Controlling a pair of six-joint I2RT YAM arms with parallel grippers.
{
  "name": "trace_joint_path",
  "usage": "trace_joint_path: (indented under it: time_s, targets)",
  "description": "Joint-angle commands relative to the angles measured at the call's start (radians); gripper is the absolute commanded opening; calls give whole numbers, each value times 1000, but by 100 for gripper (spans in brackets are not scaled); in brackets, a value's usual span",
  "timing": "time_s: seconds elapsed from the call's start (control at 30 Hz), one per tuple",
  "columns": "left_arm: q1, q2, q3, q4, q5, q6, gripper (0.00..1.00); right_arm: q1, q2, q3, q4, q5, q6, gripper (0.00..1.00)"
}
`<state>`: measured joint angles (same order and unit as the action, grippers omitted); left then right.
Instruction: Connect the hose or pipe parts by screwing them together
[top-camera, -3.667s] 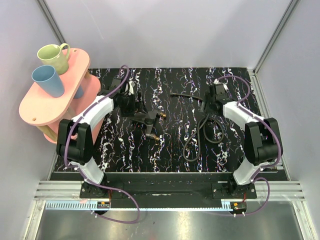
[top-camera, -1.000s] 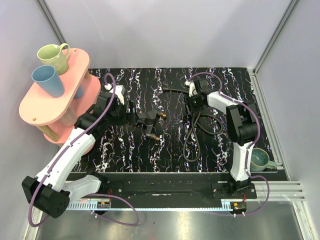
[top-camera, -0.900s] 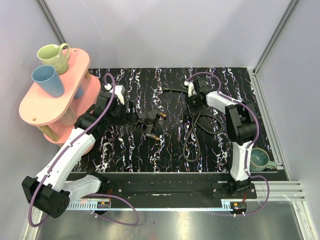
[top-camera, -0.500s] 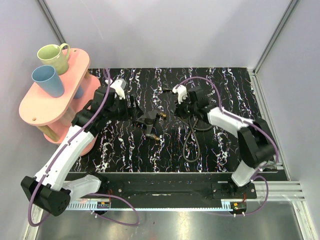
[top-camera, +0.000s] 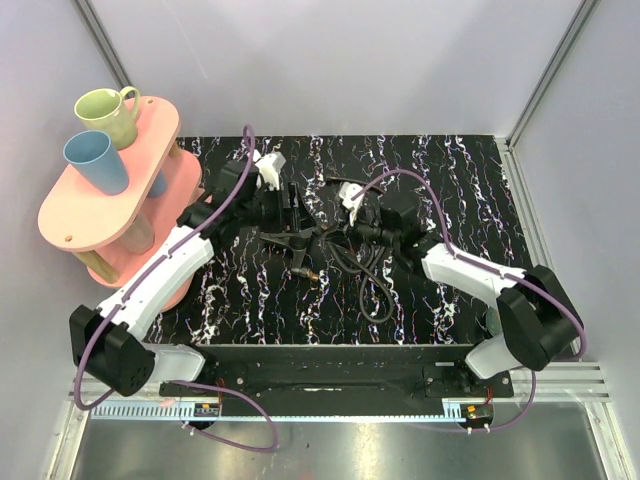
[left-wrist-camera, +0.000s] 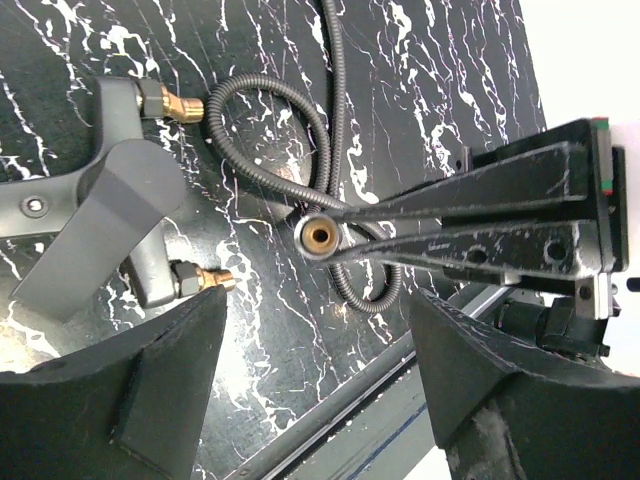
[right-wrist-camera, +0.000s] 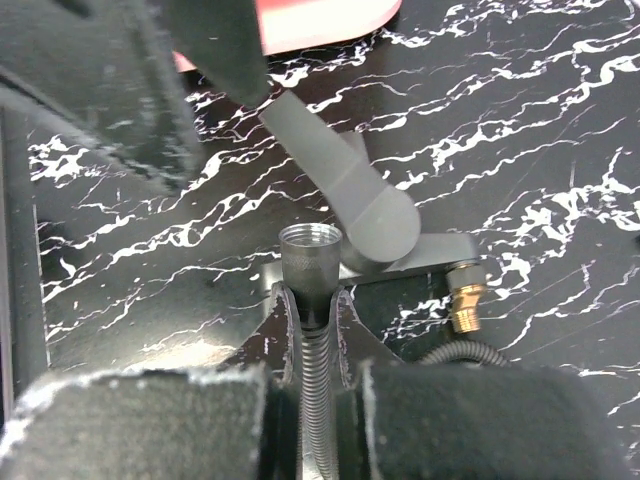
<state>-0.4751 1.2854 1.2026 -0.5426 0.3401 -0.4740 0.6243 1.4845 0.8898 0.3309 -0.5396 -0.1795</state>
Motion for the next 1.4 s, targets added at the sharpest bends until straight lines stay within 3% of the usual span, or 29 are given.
trace_joint_path:
  time_s: [0.0, 0.3, 0.57, 0.77, 0.97, 1.13, 1.2, 1.23, 1.27, 1.37]
  targets:
    - [-20, 32, 51, 96, 50, -21, 77, 17, -76, -44, 140, -43, 28, 0]
    - [-49, 94, 57, 98, 57, -43, 74, 18, -127, -98, 183, -49, 40, 0]
    - [-66, 121, 46, 95, 100, -75, 63, 20, -141, -127, 224, -45, 51, 0]
    - [-68, 109, 29, 105, 146, -101, 60, 18, -139, -137, 240, -42, 52, 0]
    - [-68, 107, 17, 139, 212, -149, 44, 20, -142, -150, 264, -31, 55, 1]
    - [-68, 95, 11, 130, 209, -153, 25, 18, -142, -157, 267, -13, 52, 2]
    - [-68, 101, 23, 90, 200, -141, 26, 20, -142, -160, 273, -10, 51, 2]
    - [-68, 109, 31, 72, 171, -134, 30, 18, -144, -161, 275, -10, 52, 3]
    - [-68, 111, 38, 58, 156, -120, 41, 18, -144, -164, 280, -10, 51, 2]
    - [-68, 112, 40, 36, 131, -110, 48, 18, -148, -164, 286, -8, 51, 2]
